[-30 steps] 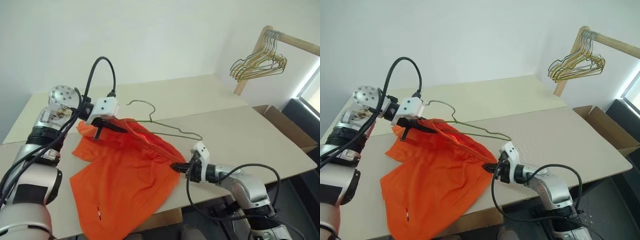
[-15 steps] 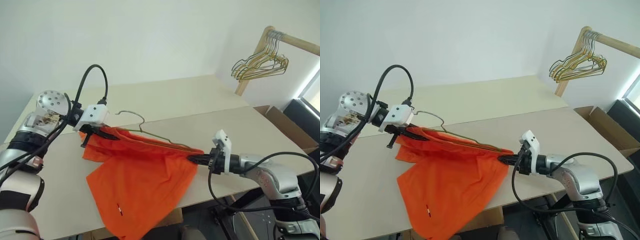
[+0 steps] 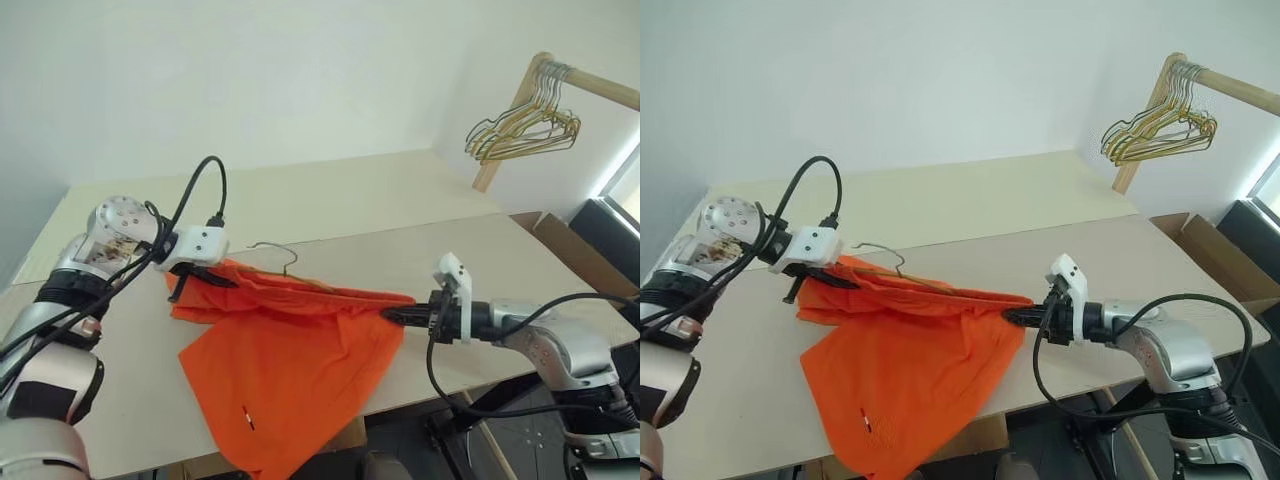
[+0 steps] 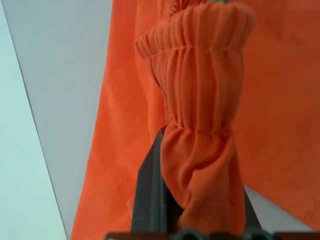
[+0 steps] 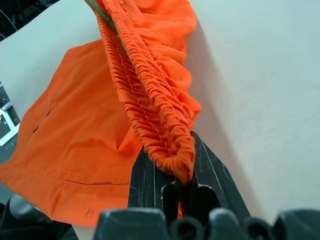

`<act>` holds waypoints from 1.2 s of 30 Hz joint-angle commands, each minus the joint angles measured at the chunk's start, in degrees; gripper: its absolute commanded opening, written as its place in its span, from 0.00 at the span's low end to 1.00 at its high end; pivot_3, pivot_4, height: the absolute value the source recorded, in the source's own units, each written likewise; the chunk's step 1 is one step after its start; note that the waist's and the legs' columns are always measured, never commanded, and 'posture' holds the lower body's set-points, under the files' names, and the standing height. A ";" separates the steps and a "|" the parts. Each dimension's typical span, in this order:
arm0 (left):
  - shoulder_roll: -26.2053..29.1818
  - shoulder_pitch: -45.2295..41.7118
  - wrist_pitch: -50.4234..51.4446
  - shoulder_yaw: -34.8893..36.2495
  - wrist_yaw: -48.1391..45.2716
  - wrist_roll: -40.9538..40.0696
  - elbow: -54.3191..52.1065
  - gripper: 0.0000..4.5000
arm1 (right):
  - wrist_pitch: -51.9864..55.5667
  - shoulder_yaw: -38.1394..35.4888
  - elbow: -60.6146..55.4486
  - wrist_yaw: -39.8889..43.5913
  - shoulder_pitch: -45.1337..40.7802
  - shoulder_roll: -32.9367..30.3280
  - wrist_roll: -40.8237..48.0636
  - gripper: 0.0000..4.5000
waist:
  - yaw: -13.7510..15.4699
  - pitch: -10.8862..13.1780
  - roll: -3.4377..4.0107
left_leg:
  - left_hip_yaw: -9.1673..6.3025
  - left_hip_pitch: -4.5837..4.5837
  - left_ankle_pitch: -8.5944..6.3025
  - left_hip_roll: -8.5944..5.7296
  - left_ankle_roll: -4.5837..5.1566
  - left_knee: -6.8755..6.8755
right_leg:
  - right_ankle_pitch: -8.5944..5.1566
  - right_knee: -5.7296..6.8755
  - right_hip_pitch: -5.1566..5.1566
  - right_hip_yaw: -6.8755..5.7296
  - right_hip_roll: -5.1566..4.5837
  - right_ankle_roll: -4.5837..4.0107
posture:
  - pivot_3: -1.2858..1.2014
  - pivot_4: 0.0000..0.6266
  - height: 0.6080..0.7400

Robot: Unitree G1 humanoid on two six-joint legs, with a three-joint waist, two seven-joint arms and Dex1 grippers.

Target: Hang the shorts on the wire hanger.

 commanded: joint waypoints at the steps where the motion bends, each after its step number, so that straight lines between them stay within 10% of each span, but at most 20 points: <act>1: 0.88 0.98 1.51 2.13 0.26 3.45 0.39 0.00 | -2.48 -2.09 -2.34 0.65 -1.93 -1.94 -0.56 0.01 | -0.02 0.00 0.00 | 0.00 0.00 0.00 0.01 0.00 0.00 | 0.00 0.00 0.00 0.00 0.00 0.00 | 0.49 0.00 1.00; 7: -2.24 3.21 2.19 2.92 0.39 4.37 -2.19 0.00 | -4.48 0.28 -5.39 0.68 -4.89 -2.42 -3.11 0.18 | -0.35 0.00 0.00 | 0.00 0.03 0.01 0.02 -0.01 0.00 | 0.00 0.04 0.00 0.01 0.00 0.00 | 0.48 0.00 1.00; 17: -7.46 -0.95 3.31 6.67 3.89 6.72 3.35 0.00 | -5.27 0.77 -10.12 3.44 -2.34 -6.51 -3.85 0.98 | -0.28 0.00 -0.01 | -0.03 -0.18 -0.01 0.00 0.02 0.19 | 0.00 -0.01 -0.04 -0.07 -0.05 0.00 | 0.48 0.00 1.00; 36: -10.31 -1.24 2.74 9.84 3.29 7.11 1.98 0.00 | 0.17 15.56 0.84 3.83 -20.14 -7.96 -14.22 0.99 | -0.63 0.00 0.00 | -0.03 -0.30 -0.01 -0.08 0.02 0.22 | 0.01 0.00 -0.17 -0.12 -0.23 0.00 | 0.47 0.00 1.00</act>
